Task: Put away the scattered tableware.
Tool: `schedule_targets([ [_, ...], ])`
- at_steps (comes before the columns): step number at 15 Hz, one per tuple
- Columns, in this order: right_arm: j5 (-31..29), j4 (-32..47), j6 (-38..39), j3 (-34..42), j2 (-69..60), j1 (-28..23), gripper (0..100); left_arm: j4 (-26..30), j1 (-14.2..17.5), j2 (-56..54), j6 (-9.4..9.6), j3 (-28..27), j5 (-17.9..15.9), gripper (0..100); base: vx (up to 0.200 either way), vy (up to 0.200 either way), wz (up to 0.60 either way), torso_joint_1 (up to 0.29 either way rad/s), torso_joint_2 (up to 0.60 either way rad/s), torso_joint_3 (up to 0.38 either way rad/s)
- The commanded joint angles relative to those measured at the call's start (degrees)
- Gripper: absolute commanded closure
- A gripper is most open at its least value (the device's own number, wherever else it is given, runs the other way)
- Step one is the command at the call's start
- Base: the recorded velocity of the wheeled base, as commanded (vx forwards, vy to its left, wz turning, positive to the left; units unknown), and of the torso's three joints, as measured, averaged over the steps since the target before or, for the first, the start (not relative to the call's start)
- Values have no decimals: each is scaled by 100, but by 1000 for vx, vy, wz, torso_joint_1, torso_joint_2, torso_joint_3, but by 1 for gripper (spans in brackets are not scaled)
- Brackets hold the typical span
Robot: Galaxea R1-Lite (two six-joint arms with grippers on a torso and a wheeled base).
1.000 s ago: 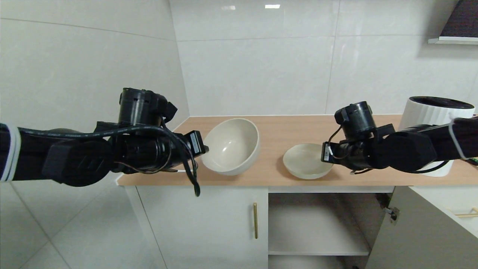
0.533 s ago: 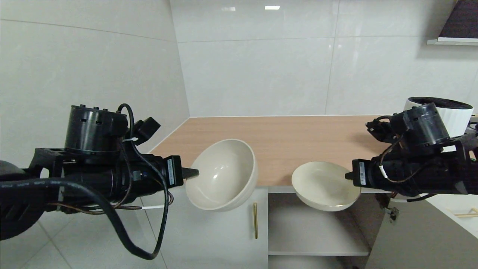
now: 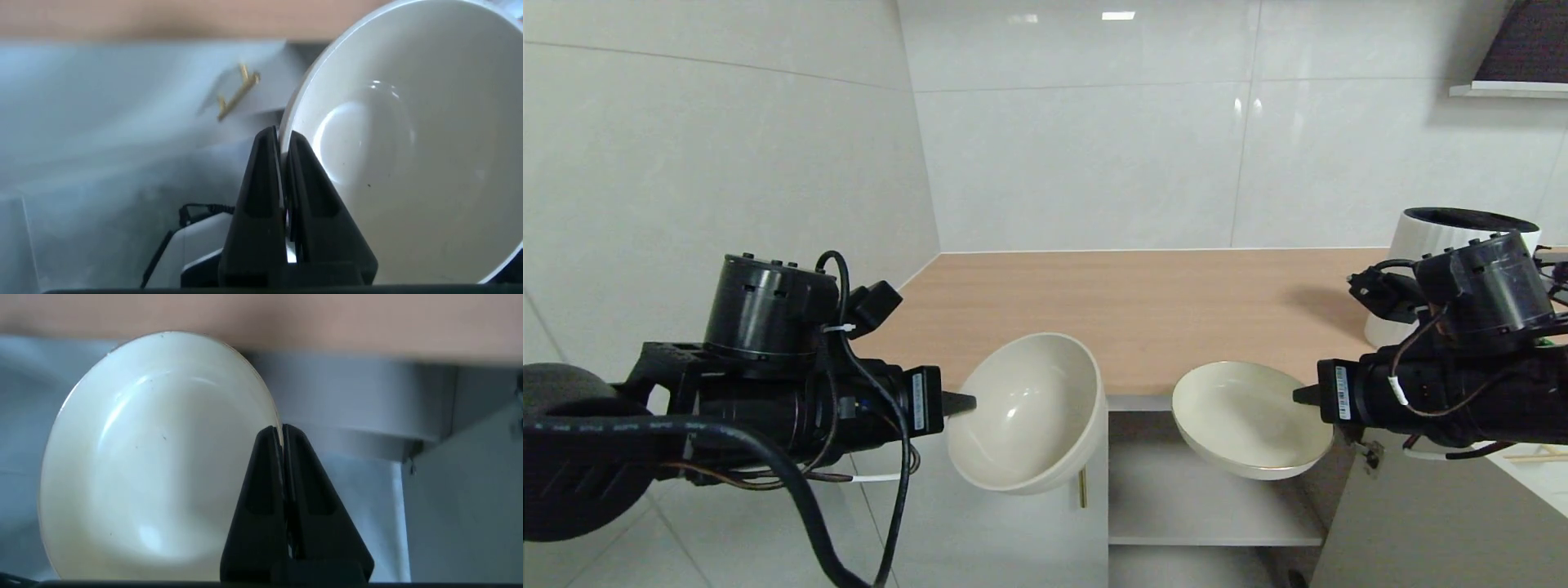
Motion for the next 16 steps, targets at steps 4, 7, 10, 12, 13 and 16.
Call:
schedule_targets([
  [4,-25,-3,-47,9,187,-7,100,-1,-14,142,6,0,-2,100,0,0,0,0,0,0],
  [7,-25,-3,-47,9,311,-7,100,-1,-14,160,6,0,-2,100,0,0,0,0,0,0],
  [10,-34,-126,-55,18,416,-104,100,-10,-14,195,15,0,-2,100,0,0,0,0,0,0],
  [12,-34,-170,-73,27,478,-121,100,-10,-14,213,6,0,-2,100,0,0,0,0,0,0],
  [13,-34,-222,-82,62,504,-130,100,-10,-14,239,6,-9,-2,100,0,0,0,-66,154,95],
  [16,-34,-266,-82,62,583,-174,100,-10,-14,248,6,-9,-11,100,0,0,0,-150,364,203],
])
